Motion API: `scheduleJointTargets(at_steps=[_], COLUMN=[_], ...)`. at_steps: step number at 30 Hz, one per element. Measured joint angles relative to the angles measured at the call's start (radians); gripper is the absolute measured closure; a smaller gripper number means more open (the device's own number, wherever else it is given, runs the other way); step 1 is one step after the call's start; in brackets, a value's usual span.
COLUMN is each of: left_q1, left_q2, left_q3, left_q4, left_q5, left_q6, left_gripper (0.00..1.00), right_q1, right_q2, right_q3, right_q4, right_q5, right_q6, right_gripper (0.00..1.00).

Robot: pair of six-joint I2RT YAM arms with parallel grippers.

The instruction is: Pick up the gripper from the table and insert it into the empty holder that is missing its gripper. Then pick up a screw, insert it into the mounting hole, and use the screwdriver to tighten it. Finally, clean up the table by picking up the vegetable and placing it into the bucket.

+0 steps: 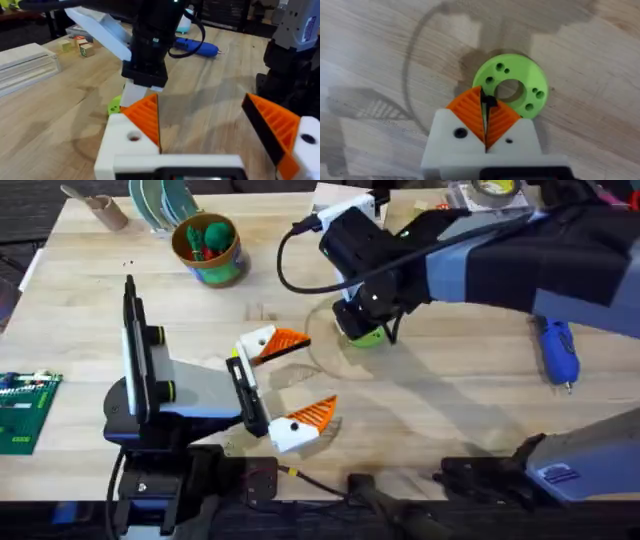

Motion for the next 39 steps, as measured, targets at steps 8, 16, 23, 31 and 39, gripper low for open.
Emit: scheduleJointTargets(at_steps=[8,16,23,31,39], left_q1=[0.0,0.0,0.0,0.0,0.0], left_q2=[0.0,0.0,0.0,0.0,0.0], left_q3=[0.0,0.0,0.0,0.0,0.0], left_q4=[0.0,0.0,0.0,0.0,0.0], left_q5=[0.0,0.0,0.0,0.0,0.0], left_q6=[0.0,0.0,0.0,0.0,0.0], left_gripper=[0.009,0.008,0.008,0.009,0.008], right_q1=[0.0,0.0,0.0,0.046,0.178], right_q2=[0.0,-0.015,-0.016,-0.031,-0.03], right_q3=[0.096,0.355,0.563,0.657,0.657], right_q4=[-0.108,-0.266,-0.361,-0.428,-0.436], right_q5=[0.035,0.027,-0.129,-0.362,-0.344], right_q6=[-0.055,-0.157,-0.29,-0.429,-0.469], right_gripper=[0.994,0.994,0.994,0.994,0.994])
